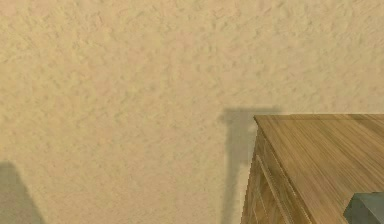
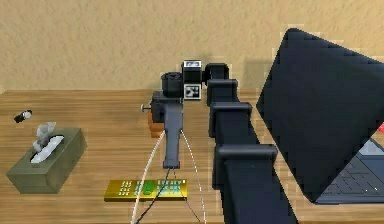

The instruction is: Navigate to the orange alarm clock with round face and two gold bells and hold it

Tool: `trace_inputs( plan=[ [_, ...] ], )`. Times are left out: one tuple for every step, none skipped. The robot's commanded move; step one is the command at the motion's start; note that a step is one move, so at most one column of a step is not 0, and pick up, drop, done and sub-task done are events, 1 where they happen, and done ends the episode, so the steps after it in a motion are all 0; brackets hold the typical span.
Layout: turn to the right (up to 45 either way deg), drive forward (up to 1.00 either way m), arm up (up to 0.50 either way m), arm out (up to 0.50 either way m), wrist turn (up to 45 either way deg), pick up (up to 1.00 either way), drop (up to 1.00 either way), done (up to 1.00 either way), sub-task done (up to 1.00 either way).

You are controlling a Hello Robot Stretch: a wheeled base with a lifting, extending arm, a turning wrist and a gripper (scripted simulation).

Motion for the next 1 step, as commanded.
trace_inputs(
  plan=[
    [0.0, 0.0, 0.0, 0.0, 45.0, 0.0, 0.0, 0.0, 0.0]
  ],
)
